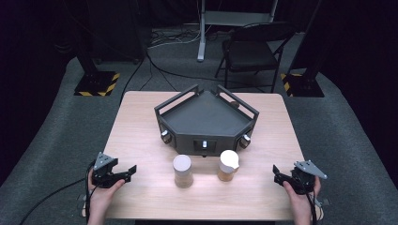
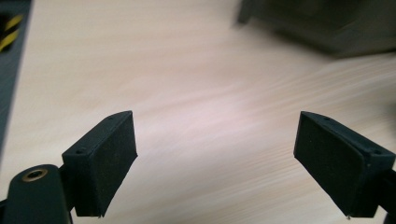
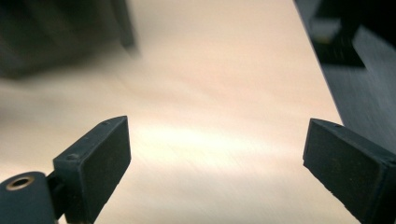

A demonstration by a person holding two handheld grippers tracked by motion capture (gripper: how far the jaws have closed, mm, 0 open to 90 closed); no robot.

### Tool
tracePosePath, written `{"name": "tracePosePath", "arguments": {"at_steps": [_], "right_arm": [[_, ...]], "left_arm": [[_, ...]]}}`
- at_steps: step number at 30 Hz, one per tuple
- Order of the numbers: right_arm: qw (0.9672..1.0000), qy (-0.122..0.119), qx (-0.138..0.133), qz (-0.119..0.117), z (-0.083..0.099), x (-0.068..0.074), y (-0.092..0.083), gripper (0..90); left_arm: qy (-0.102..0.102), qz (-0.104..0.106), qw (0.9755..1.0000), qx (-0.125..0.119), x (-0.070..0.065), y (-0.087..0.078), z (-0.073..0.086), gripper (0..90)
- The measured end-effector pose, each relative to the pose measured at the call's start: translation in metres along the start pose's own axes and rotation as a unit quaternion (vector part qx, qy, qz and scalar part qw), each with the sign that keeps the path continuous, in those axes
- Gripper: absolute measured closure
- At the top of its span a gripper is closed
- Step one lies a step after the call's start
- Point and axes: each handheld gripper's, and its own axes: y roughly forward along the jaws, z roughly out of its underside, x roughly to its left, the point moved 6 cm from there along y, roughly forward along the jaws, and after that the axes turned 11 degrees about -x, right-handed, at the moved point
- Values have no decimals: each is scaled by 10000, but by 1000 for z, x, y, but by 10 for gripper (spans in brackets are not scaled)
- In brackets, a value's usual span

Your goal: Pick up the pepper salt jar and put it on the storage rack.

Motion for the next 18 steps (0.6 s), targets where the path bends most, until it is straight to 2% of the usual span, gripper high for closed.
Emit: {"name": "tracePosePath", "arguments": {"at_steps": [1,3,4,7,11,15,18], "right_arm": [[9998,50,205,11,3,-4,4,71],[9988,124,473,-47,5,-10,11,72],[9986,125,513,-44,5,-10,12,72],[9974,63,710,-84,6,-10,17,75],[9966,-76,815,-51,4,-6,19,68],[9960,63,886,-121,3,-11,20,52],[9958,56,904,-136,3,-11,21,42]], "left_arm": [[-55,-45,10000,52,2,3,3,129],[-36,-81,9999,87,3,5,5,129],[74,-213,9996,181,2,8,7,128],[96,-165,9994,297,3,11,8,126],[283,-265,9984,406,-1,14,9,119],[386,-327,9976,471,-4,17,8,94],[388,-329,9975,493,-5,18,7,76]]}}
